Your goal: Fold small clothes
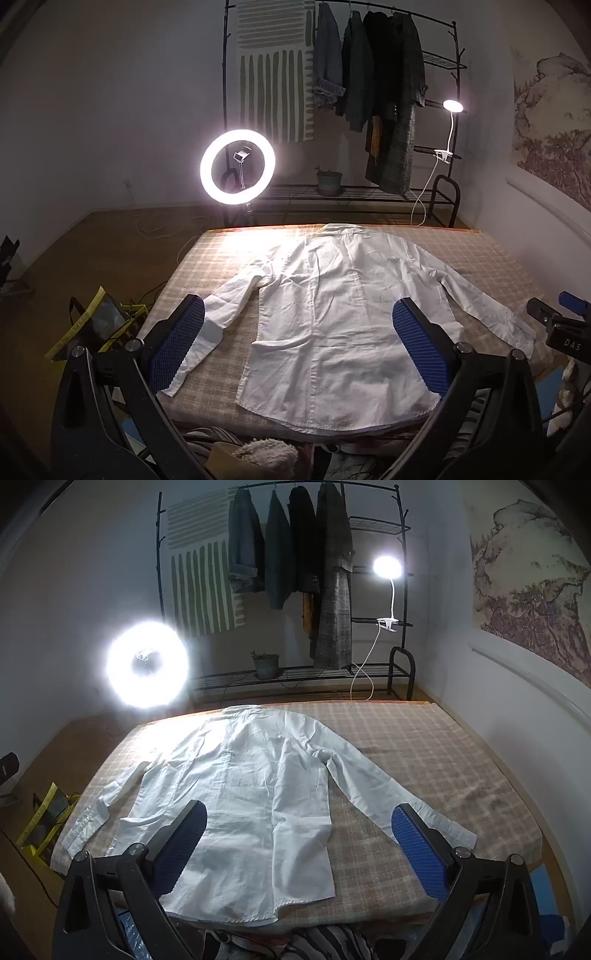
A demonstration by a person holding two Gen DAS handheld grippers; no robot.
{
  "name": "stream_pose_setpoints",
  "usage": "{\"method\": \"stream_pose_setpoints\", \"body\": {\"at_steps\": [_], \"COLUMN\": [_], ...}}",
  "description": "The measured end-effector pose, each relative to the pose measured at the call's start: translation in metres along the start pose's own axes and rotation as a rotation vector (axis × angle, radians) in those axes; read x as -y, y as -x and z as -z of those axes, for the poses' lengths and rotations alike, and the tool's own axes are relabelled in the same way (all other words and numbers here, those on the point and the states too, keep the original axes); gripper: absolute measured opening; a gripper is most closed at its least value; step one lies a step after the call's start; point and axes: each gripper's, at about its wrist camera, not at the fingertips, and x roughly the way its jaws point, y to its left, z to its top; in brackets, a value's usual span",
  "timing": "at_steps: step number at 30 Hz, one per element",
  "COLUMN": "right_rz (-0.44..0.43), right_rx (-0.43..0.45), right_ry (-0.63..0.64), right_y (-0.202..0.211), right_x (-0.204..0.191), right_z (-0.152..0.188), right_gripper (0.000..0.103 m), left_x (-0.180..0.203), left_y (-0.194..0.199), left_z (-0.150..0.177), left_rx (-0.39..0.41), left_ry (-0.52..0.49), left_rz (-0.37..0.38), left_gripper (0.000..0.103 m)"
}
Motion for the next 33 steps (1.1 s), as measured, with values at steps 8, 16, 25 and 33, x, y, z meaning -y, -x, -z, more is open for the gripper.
{"method": "stream_pose_setpoints", "body": {"at_steps": [8, 16, 25, 33], "right_rz": [0.007, 0.011, 0.009, 0.007], "right_rx": [0.003, 0.005, 0.008, 0.006], "right_ry": [0.007, -0.003, -0.005, -0.009], "right_y": [0.001, 0.003, 0.001, 0.001], "right_x": [-0.001, -0.001, 0.003, 0.004], "right_z": [0.001, -0.001, 0.000, 0.000], "right_gripper": [0.101, 0.101, 0.101, 0.101], "left_x": [0.005, -0.001, 0.001, 0.000], "left_y": [0.000, -0.002, -0.003, -0.003], "left_z": [0.010, 0.006, 0.007, 0.007], "left_rx": [0.015, 0.009, 0.009, 0.008], "left_ry": [-0.001, -0.002, -0.005, -0.005], "left_rz": [-0.041, -0.044, -0.045, -0.044], "left_gripper": [0.103, 0.103, 0.103, 0.103]}}
